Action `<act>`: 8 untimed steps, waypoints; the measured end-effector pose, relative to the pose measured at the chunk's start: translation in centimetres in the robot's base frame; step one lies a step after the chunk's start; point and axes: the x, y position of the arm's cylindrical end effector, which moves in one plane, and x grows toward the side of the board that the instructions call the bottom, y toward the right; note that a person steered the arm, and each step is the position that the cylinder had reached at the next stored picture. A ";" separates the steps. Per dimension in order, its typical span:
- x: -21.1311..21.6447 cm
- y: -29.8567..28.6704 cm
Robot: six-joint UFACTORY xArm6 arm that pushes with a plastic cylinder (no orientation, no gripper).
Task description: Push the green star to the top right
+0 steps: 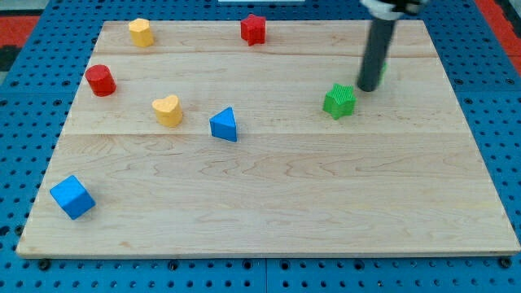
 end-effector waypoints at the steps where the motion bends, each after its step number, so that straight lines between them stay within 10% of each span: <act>1: 4.7 3.1; 2: 7.8 -2.6; 4: -5.8 -8.0; 6: -1.2 -14.1; 8: -7.5 -6.6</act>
